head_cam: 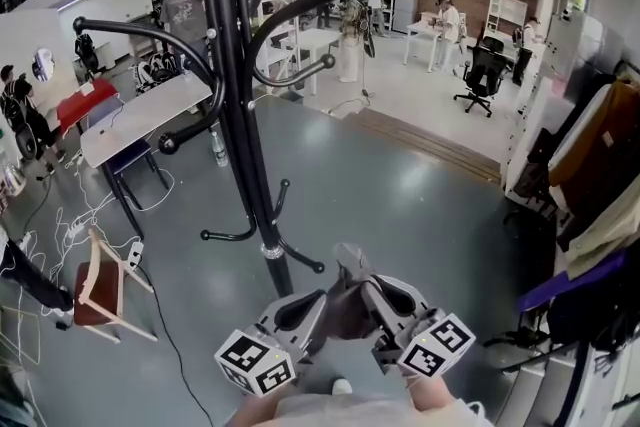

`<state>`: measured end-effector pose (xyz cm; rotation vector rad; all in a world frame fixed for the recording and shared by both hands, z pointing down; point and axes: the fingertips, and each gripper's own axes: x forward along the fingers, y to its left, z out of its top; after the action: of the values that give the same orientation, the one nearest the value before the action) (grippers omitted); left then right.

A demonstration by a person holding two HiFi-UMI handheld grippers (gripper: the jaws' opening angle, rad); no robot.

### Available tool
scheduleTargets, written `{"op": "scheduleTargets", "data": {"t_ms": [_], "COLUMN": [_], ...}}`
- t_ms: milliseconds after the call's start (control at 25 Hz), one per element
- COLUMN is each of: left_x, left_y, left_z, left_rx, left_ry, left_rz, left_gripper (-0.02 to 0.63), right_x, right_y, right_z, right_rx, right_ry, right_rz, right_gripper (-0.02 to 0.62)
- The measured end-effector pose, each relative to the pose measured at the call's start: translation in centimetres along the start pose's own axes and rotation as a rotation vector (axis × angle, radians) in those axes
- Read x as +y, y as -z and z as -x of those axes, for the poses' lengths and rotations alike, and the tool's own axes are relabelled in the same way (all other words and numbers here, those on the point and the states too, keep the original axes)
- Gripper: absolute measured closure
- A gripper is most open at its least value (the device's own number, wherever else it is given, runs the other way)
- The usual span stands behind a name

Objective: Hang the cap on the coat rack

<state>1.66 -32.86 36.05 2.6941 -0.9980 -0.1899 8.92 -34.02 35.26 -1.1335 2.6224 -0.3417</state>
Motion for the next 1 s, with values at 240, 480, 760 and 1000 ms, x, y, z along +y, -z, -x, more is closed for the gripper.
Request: {"op": "scheduleTargets", "data": {"t_ms": [240, 480, 760, 1000], "left_x": [1.3, 1.8, 2.3, 3.2], "left_y": [0.0, 0.6, 1.0, 0.4], "left_z": [-1.8, -3.5, -5.0, -5.5], "left_rx": [-0.012, 0.008, 0.020, 0.007], "left_ry": [-0.019, -0.008, -0.017, -0.068], "left_rz": [-0.002, 0.004, 0.020, 0.011], "left_gripper": [0.589, 0.589, 0.589, 0.589], "right_x": [-1.5, -3.4, -4.1, -4.7], "right_y": [-1.0, -1.1, -1.7, -2.3], "right_z": [-1.0, -1.6, -2.5, -3.1], "right_rx": [0.002, 0.012, 0.015, 0.016], "right_ry": [-0.030, -0.043, -0.085, -0.106], "right_rz": [0.013, 0.009, 0.023, 0.030], "right_gripper": [0.560, 0.560, 0.560, 0.560]}}
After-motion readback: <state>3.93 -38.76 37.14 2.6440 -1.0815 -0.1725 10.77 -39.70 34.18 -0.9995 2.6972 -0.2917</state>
